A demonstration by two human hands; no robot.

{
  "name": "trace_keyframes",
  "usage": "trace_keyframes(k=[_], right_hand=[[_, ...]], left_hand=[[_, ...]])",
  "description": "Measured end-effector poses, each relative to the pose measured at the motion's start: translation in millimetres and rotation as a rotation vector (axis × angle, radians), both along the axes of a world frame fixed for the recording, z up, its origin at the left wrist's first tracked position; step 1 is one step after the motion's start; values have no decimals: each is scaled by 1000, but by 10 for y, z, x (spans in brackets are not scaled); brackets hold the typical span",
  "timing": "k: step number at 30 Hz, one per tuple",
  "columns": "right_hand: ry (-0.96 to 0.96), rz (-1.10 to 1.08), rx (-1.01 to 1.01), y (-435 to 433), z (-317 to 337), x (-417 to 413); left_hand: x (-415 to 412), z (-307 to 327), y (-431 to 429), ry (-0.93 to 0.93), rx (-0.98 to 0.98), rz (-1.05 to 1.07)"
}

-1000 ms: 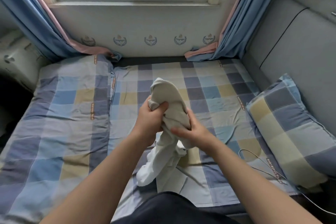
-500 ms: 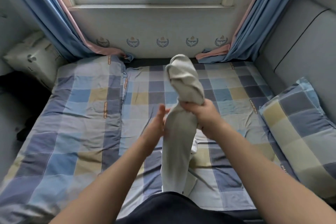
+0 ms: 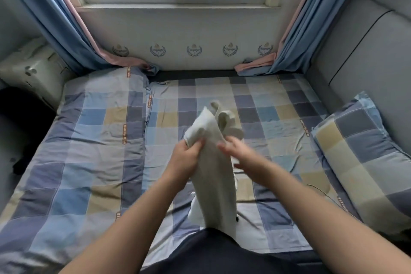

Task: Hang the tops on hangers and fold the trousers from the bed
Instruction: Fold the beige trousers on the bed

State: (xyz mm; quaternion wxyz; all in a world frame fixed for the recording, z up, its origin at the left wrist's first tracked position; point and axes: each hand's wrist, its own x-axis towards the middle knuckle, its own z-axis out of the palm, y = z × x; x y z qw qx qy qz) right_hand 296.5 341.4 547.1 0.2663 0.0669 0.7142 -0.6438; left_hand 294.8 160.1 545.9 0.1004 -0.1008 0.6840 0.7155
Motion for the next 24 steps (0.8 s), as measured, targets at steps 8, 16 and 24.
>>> trace_keyframes(k=[8, 16, 24], right_hand=[[181, -32, 351, -84, -569, 382], [251, -244, 108, -123, -90, -20], [19, -457, -241, -196, 207, -273]], left_hand=[[-196, 382, 10, -39, 202, 44], [56, -84, -100, -110, 55, -284], [393, -504, 67, 47, -263, -426]])
